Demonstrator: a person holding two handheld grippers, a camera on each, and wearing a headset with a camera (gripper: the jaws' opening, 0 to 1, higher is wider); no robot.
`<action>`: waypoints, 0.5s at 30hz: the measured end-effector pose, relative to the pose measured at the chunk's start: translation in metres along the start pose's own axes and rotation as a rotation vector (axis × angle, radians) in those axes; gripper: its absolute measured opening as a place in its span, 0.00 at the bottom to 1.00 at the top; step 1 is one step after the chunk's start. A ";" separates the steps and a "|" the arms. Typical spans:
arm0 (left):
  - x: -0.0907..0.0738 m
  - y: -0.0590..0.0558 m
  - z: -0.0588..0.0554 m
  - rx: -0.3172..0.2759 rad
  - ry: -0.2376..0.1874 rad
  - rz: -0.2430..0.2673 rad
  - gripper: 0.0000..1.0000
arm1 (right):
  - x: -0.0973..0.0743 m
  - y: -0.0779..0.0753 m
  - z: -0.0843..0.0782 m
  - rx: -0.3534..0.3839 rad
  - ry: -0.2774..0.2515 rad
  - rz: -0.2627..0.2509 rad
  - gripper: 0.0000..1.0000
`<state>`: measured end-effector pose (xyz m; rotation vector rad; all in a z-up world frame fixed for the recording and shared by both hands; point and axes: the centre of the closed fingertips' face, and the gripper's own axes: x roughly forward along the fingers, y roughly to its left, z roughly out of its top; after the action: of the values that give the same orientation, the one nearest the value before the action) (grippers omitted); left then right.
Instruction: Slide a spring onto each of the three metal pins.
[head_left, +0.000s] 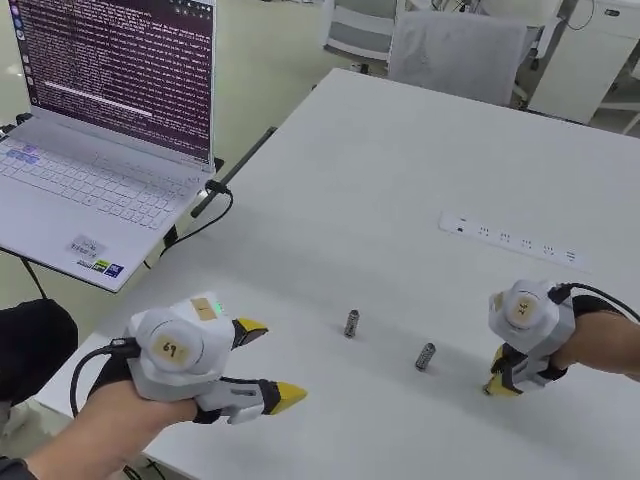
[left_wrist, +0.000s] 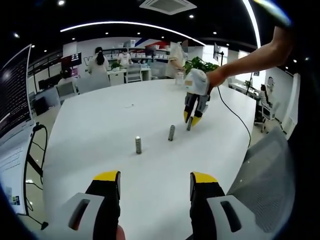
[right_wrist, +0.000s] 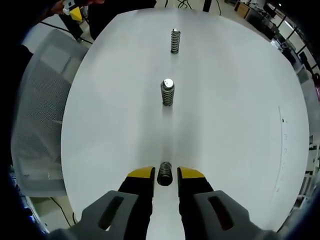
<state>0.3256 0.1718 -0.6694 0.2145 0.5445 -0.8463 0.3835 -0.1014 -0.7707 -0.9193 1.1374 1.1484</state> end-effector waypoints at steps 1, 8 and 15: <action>0.000 -0.001 0.000 0.000 -0.001 -0.001 0.51 | -0.001 0.000 0.000 0.002 -0.002 -0.002 0.17; 0.003 -0.004 0.004 -0.004 -0.010 -0.007 0.51 | -0.011 -0.004 -0.006 0.007 -0.011 -0.051 0.25; 0.004 -0.006 0.007 0.000 -0.016 -0.010 0.51 | -0.029 -0.005 -0.009 0.046 -0.053 -0.116 0.30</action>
<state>0.3255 0.1631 -0.6656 0.2046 0.5310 -0.8575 0.3857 -0.1173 -0.7442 -0.9026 1.0500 1.0419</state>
